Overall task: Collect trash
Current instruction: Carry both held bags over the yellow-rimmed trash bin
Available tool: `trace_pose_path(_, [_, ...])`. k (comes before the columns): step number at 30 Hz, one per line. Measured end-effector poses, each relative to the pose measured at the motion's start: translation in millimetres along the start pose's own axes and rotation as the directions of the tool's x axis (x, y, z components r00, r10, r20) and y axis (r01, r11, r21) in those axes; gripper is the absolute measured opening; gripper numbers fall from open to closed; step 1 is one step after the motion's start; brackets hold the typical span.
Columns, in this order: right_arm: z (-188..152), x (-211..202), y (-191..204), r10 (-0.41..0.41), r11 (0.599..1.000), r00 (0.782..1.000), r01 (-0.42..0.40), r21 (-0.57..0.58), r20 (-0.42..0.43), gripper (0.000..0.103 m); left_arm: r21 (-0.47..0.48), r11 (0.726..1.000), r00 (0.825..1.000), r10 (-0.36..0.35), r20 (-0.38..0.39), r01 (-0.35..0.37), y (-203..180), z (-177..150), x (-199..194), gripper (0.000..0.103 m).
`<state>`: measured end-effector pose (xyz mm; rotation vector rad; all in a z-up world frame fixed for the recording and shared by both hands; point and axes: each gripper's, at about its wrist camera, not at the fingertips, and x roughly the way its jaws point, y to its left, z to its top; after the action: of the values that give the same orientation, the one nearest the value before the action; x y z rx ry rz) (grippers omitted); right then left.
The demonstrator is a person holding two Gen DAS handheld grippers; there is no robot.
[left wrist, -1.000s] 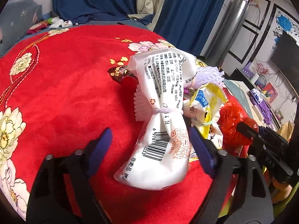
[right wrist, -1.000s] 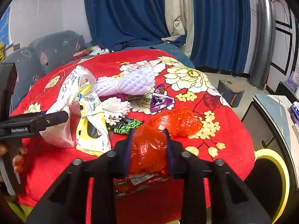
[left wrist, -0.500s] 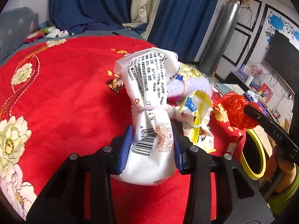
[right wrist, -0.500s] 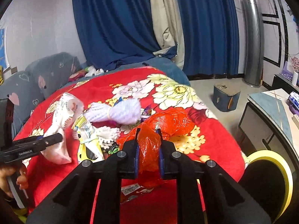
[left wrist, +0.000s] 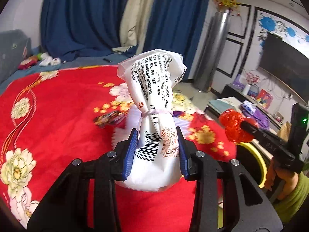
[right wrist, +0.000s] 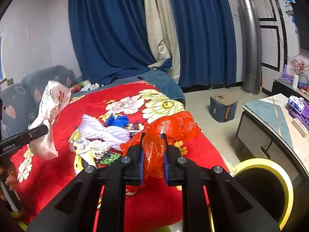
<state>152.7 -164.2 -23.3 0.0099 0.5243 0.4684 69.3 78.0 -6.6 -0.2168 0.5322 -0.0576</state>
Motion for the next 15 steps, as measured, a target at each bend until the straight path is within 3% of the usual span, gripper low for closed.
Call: trace_pose_path(15, [-5, -36, -46, -0.091, 0.994, 0.995, 0.088, 0.061, 0.046, 0.014, 0.085, 0.987, 0.991, -0.134, -0.032, 0.136, -77, -1, 30, 0.031])
